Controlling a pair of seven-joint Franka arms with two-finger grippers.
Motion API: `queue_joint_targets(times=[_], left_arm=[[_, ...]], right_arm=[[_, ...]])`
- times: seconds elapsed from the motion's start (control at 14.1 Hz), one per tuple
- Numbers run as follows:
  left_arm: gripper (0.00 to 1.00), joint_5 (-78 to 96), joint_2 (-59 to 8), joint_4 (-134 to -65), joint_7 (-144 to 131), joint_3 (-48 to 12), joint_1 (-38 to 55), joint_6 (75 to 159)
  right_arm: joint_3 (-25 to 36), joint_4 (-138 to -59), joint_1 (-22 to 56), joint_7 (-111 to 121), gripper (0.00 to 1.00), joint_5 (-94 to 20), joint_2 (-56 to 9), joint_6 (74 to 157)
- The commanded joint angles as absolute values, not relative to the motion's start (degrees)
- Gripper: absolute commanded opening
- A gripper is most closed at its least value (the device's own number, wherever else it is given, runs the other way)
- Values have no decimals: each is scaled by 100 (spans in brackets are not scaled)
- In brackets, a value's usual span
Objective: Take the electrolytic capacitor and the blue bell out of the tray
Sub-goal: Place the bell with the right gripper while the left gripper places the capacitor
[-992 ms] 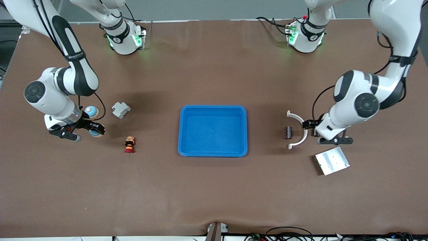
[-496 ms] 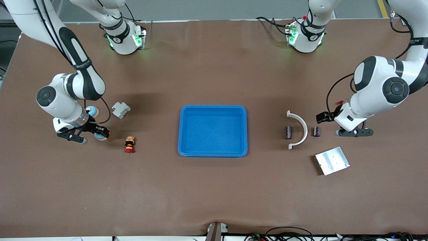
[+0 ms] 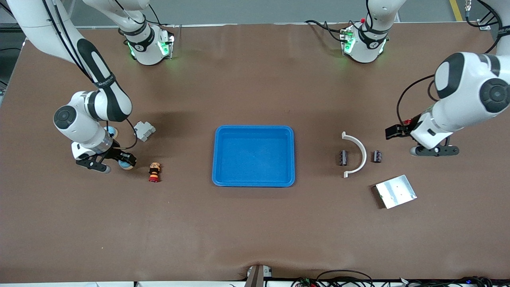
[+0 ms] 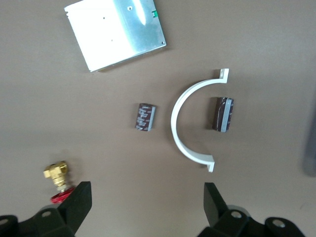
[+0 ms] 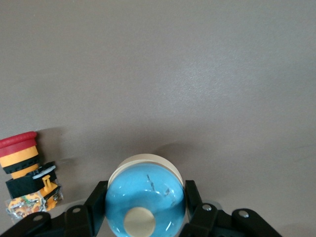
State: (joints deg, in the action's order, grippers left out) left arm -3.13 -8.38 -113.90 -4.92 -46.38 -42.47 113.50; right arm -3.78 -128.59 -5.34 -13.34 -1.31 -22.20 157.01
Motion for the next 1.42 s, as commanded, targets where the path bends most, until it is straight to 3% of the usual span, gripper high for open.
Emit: queue_joint_targets(times=[0.0, 0.21, 0.57, 0.78, 1.2, 1.28, 1.35], left_arm=[[100, 78, -388, -11373, -229, -3328, -2994, 11136], [100, 158, -273, -11391, -193, -1823, -1524, 11127], [100, 228, -79, -11356, -150, -608, -441, 10960], [100, 334, 70, -11242, -237, -545, -422, 10934], [100, 405, -255, -9924, -281, -492, -466, 9827], [100, 396, -246, -9905, -281, -492, -466, 9809], [100, 396, -255, -9905, -281, -431, -414, 9809]], right_arm=[[-378, -12885, -370, -1581, 0, -237, -2250, 15785], [-369, -12876, -255, -1767, 0, -229, -2399, 15899], [-360, -12867, -255, -1758, 0, -185, -2478, 15917], [-360, -12867, -272, -1767, 0, -185, -2540, 15961], [-360, -12876, -290, -1775, 0, -193, -2619, 16057], [-360, -12876, -290, -1775, 4, -193, -2619, 16066], [-360, -12876, -290, -1775, 66, -202, -2628, 16058]])
